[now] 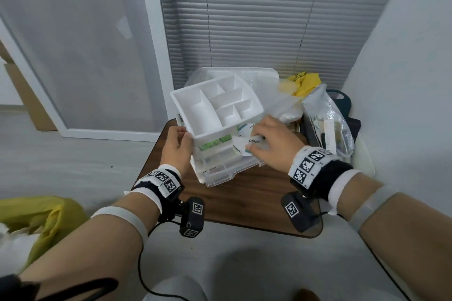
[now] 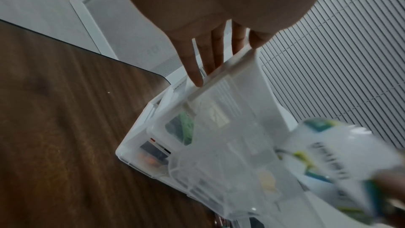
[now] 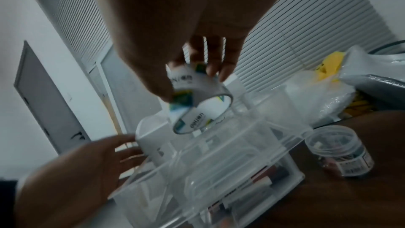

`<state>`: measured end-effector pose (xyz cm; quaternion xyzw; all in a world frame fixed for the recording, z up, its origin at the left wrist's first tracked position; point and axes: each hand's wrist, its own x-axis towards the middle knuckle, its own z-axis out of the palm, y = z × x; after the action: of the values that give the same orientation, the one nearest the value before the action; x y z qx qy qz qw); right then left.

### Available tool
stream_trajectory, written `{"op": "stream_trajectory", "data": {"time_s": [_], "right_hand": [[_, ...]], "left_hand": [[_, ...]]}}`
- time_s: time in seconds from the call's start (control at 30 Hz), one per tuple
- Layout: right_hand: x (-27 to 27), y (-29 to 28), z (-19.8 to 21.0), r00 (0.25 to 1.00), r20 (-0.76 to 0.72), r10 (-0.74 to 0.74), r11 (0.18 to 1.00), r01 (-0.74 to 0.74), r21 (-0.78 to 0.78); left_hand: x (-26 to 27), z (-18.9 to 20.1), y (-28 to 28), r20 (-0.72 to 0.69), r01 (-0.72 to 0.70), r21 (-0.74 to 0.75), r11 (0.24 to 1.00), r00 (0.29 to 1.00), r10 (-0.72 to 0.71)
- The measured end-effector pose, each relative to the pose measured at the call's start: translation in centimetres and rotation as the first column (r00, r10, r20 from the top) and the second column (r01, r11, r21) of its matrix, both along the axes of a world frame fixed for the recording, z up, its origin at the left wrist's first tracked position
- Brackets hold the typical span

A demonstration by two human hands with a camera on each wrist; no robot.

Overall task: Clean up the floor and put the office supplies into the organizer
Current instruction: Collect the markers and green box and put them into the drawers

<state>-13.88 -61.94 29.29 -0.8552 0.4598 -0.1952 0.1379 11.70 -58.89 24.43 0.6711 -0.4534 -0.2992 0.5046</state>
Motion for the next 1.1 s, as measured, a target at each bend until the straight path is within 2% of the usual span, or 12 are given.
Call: {"op": "stream_trajectory", "data": {"time_s": [0.07,0.13,0.37,0.43,0.5,0.57,0.67,0.8,0.97,1.1], "right_hand": [[1.4,-0.5,-0.9,0.99,-0.144,0.005,0.997,0.005,0.073],[2.4,-0.8,-1.7,0.98,-0.196,-0.016,0.994,0.037,0.105],[1.7,1.0,-3.4,0.98,-0.054,-0.191,0.978,0.195,0.078],[1.0,1.6,-3.4,0.966,-0.06,-0.251,0.968,0.25,-0.017],[0.0,2.0,-3.7,0.956,-0.095,-0.278,0.961,0.277,-0.023],[-1.2,1.6,-4.4,0.938,-0.13,-0.32,0.944,0.328,0.04],[-2.4,-0.4,-5.2,0.914,-0.074,-0.398,0.884,0.404,0.236],[-1.6,-3.0,-4.8,0.915,-0.034,-0.403,0.86,0.391,0.327],[-1.1,-5.5,-4.2,0.939,-0.096,-0.329,0.876,0.342,0.34],[0.6,-6.4,-4.6,0.929,0.13,-0.347,0.865,0.264,0.427]], "left_hand": [[-0.3,0.7,0.4,-0.053,0.034,0.024,0.999,0.998,-0.033],[-0.6,1.1,0.6,-0.06,0.059,0.035,0.998,0.997,-0.056],[-0.4,1.2,-0.2,0.051,0.008,0.097,0.995,0.999,-0.013],[-0.4,1.2,-0.3,0.059,-0.002,0.103,0.995,0.998,-0.004],[-0.5,1.4,-0.3,0.064,-0.01,0.114,0.993,0.998,0.002],[-0.3,1.5,-0.5,0.072,-0.015,0.115,0.993,0.997,0.006],[0.1,1.7,-1.0,0.143,-0.02,0.126,0.992,0.99,0.002],[0.3,2.4,-1.6,0.291,-0.036,0.179,0.983,0.956,-0.018],[0.6,2.6,-2.0,0.333,-0.063,0.182,0.981,0.943,-0.001],[0.8,2.3,-1.9,0.307,-0.011,0.198,0.98,0.95,-0.052]]}}
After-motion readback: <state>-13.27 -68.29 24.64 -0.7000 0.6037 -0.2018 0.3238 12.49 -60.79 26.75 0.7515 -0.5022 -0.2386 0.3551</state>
